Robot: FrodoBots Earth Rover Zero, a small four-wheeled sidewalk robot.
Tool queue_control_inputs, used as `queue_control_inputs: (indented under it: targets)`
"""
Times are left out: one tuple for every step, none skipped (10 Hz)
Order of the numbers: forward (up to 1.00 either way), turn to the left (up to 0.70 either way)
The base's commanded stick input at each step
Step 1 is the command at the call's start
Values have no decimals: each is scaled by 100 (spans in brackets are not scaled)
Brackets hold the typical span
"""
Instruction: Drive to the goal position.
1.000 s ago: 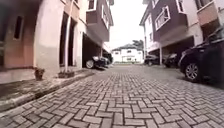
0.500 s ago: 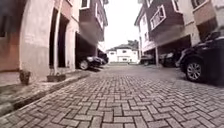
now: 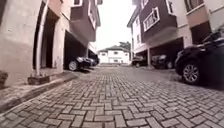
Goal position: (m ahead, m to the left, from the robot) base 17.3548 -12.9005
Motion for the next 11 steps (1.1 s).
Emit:
queue_control_inputs:
  targets:
    - [69, 3]
    - [69, 3]
    - [69, 3]
    - [69, 3]
    - [69, 3]
    - [69, 3]
    - [69, 3]
    - [69, 3]
    - [69, 3]
    - [69, 3]
    - [69, 3]
